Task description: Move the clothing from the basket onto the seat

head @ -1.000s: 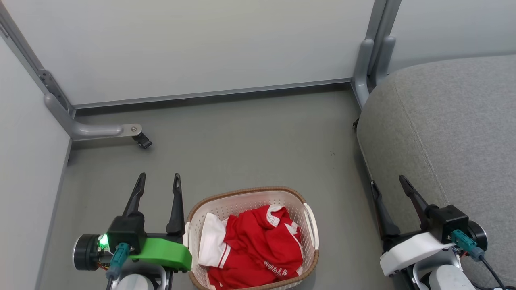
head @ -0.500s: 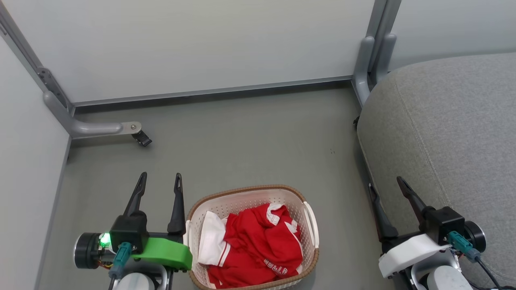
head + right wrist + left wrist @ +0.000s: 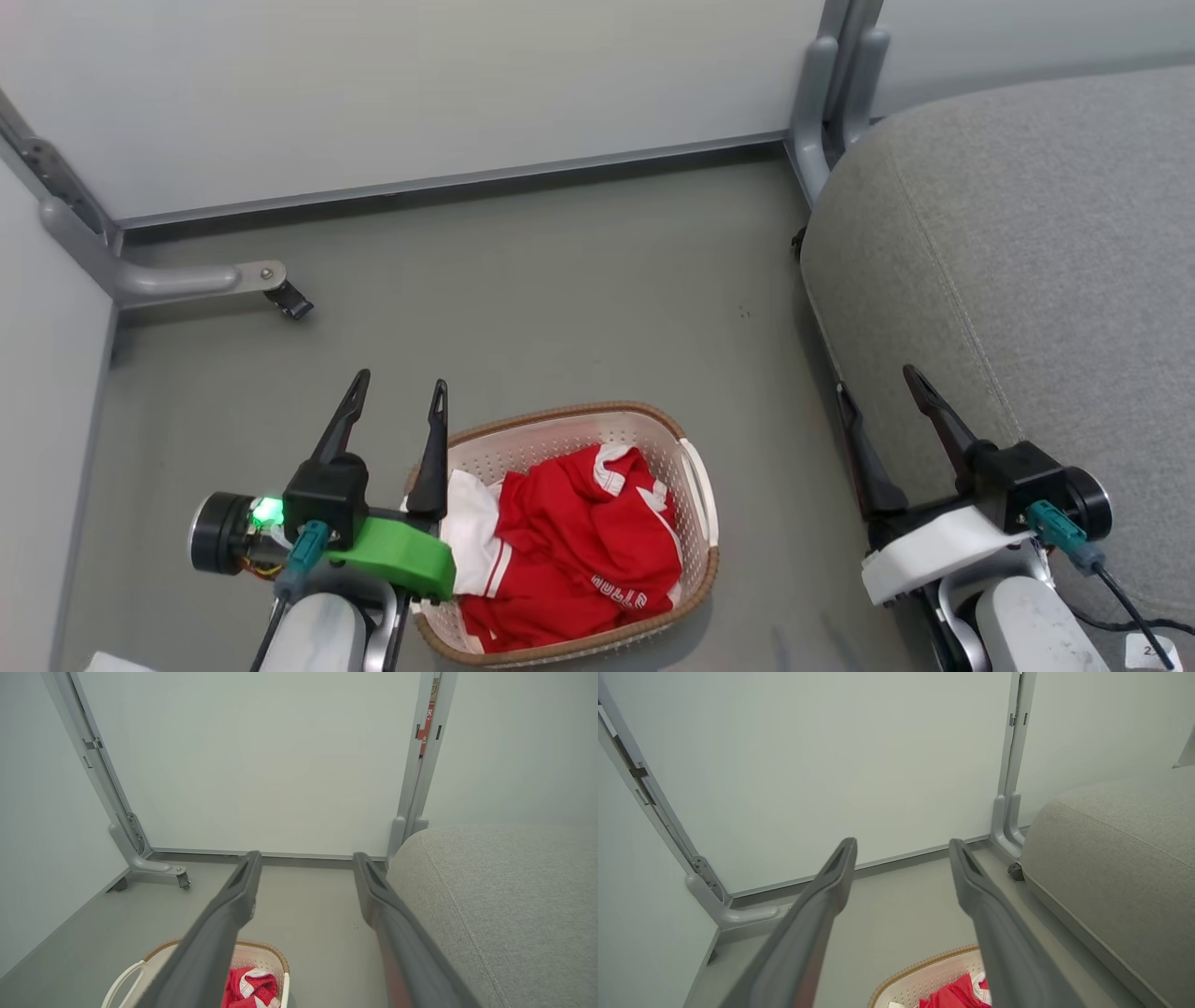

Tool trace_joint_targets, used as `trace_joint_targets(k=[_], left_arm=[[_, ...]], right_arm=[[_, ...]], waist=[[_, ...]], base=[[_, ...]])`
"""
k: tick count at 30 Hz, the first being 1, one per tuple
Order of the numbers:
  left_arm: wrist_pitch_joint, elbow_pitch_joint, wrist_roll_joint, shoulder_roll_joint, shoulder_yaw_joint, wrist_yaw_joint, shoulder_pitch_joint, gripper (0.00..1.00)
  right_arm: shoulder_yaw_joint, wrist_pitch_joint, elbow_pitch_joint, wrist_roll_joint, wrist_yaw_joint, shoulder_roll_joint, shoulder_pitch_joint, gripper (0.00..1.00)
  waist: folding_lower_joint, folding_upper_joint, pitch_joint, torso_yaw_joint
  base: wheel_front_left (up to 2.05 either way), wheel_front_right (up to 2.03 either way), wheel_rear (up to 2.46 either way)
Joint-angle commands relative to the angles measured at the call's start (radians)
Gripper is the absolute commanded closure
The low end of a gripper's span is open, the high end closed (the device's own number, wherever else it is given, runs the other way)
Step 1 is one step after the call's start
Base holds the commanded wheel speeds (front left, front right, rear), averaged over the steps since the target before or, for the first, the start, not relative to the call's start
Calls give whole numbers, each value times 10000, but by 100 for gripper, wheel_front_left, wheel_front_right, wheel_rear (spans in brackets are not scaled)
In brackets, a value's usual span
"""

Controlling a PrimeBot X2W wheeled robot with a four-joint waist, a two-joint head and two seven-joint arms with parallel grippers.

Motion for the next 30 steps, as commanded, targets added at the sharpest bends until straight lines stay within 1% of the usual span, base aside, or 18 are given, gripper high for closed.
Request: trace_joint_targets(k=[1, 6, 15, 22, 30], left_arm=[[-9, 163, 80, 127, -34, -85, -285, 0], [-11, 975, 360, 302, -281, -355, -970, 0], [-9, 2391, 645, 716, -762, -674, -2359, 0], [-11, 3536, 894, 974, -1332, -828, -3416, 0], [-9, 4969, 1192, 1228, -2263, -937, -4680, 0]], right_arm=[[70, -42, -87, 20, -3, -50, -193, 0], [256, -33, -337, 37, -3, -48, -571, 0], [516, -33, -784, 139, -3, -44, -1318, 0], [687, -33, -1086, 203, -3, -39, -1896, 0], [842, -33, -1418, 292, -3, -41, -2557, 0]], waist=[[0, 0, 453, -417], [0, 0, 1181, -919], [0, 0, 2590, -1671], [0, 0, 3624, -2041], [0, 0, 4857, -2370]], base=[[0, 0, 0], [0, 0, 0], [0, 0, 0], [0, 0, 0], [0, 0, 0]])
